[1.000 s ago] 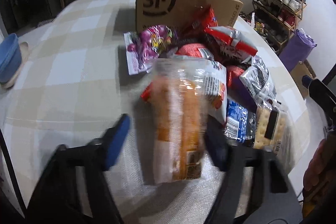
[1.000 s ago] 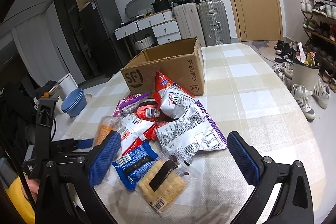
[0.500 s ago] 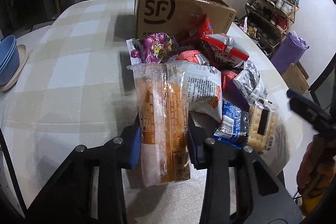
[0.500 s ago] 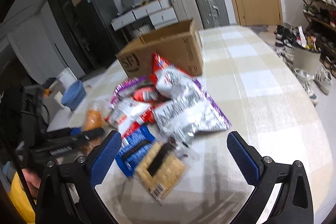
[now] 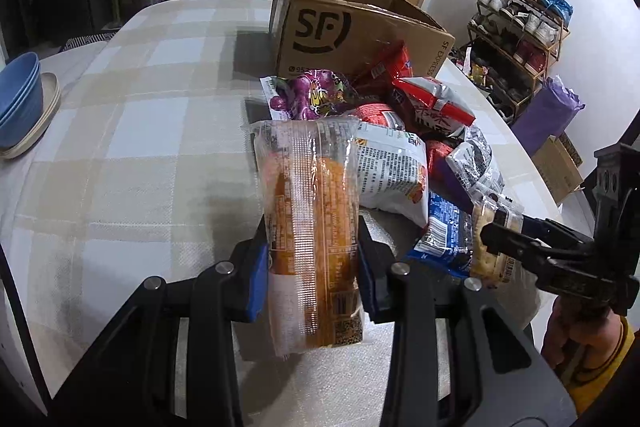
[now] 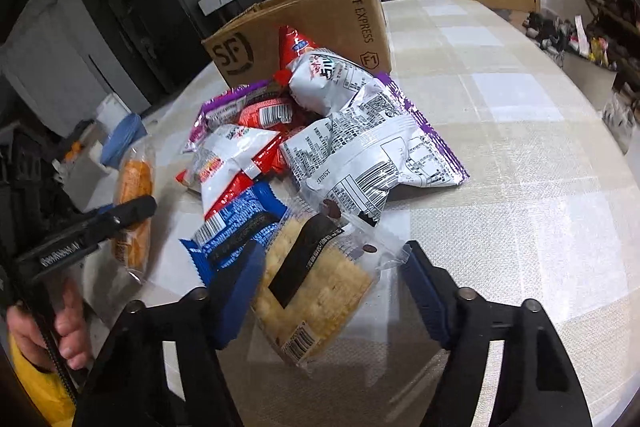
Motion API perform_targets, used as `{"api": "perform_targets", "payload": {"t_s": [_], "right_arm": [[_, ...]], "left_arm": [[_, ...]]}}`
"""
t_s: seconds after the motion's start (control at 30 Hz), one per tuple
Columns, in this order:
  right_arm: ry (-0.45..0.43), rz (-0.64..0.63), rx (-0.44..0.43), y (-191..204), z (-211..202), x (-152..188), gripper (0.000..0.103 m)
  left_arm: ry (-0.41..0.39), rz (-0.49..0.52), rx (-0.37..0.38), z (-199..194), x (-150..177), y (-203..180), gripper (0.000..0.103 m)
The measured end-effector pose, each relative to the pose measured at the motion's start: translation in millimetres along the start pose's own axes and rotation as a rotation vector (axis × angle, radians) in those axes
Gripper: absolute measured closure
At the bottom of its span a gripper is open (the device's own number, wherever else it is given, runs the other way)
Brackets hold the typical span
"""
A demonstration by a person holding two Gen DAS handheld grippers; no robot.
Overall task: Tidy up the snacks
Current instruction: 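Grasp the orange bread bag with the left tool while the right tool grasps a cracker pack, then lift both held snacks and carry them over the cardboard box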
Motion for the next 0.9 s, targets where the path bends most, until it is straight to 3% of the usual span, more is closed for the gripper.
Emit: {"api": "perform_targets", "payload": {"t_s": [0.07, 0.27, 0.33, 0.6, 0.9], "right_arm": [[0.001, -0.017, -0.011, 4.8, 0.6, 0.5, 0.046], [-0.022, -0.043, -0.062, 17.0, -3.7, 3.4, 0.064], [-0.034, -0.041, -0.081, 20.1, -6.2, 3.2, 0.078], [-0.079, -0.022, -0.160, 21.2, -24.8, 0.8, 0.089], [-0.110, 0.012, -0.198, 16.0, -35.5, -3.1, 0.089]], "left_arm": [[0.000, -0.006, 0.005, 0.0, 0.7, 1.7, 0.069], [-0.003, -0.011, 0.010, -0.4, 2.0, 3.3, 0.069], [-0.004, -0.010, 0.009, -0.9, 2.2, 2.8, 0.069], [-0.017, 0.005, 0.013, -8.6, 2.2, -3.0, 0.069], [-0.022, 0.030, 0.014, -16.4, 3.1, -14.0, 0.069]]}}
Point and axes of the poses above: each gripper's, at about its wrist camera, not at the fingertips, and z roughly the way its jaws point, y to its left, x to its underside, the point moved 5 cm from there along z, roughly the way its jaws point, and after that the axes turned 9 degrees about x, right-handed, at the moved point
